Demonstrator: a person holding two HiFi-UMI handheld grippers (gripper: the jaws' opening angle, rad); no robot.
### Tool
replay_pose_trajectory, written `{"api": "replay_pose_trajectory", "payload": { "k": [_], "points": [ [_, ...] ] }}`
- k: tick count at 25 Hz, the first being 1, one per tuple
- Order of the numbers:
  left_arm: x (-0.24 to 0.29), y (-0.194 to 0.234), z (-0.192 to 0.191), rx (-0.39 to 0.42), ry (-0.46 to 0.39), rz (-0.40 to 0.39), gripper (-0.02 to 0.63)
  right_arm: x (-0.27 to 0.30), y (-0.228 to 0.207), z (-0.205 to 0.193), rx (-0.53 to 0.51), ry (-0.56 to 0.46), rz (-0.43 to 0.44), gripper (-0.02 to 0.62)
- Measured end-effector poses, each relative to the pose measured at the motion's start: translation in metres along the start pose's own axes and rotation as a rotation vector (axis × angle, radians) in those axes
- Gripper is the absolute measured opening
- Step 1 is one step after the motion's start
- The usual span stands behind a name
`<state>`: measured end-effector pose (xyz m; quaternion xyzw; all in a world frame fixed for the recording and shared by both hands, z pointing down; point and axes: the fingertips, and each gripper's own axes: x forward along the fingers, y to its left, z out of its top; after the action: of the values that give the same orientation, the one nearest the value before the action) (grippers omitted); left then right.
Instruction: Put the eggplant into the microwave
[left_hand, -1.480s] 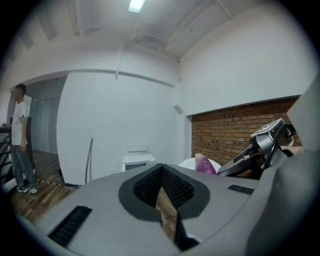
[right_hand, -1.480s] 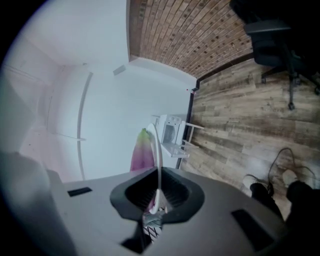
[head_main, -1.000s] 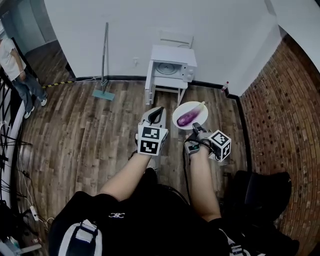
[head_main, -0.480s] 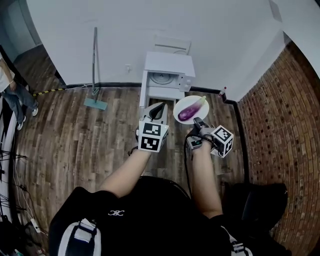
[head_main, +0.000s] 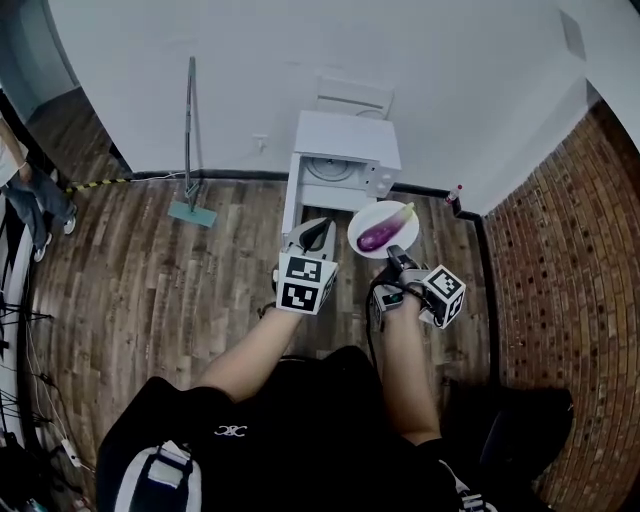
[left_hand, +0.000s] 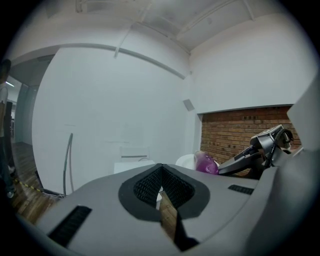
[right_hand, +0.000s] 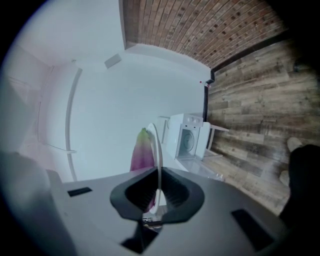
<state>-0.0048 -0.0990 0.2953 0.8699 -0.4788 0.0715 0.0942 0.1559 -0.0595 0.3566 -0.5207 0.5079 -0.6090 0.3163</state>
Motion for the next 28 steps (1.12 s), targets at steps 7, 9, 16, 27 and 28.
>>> {"api": "replay_pose_trajectory", "payload": {
  "k": [7,9,16,27,28],
  "points": [
    [0.049,0.019,0.000,-0.001,0.016,0.027,-0.009,0.052,0.006,0.022,-0.006,0.032,0.019,0.028],
    [0.067,0.027,0.002,0.000,0.009,0.042,-0.009,0.073,0.009,0.032,-0.015,0.045,0.023,0.028],
    [0.144,0.054,0.019,-0.012,0.000,0.104,-0.009,0.153,0.031,0.081,-0.063,0.108,0.051,0.028],
    [0.239,0.097,0.012,-0.085,-0.002,0.258,-0.009,0.267,0.020,0.132,-0.126,0.288,0.024,0.028],
    [0.245,0.101,0.011,-0.092,-0.003,0.272,-0.009,0.277,0.018,0.134,-0.131,0.307,0.020,0.028]
  ]
}}
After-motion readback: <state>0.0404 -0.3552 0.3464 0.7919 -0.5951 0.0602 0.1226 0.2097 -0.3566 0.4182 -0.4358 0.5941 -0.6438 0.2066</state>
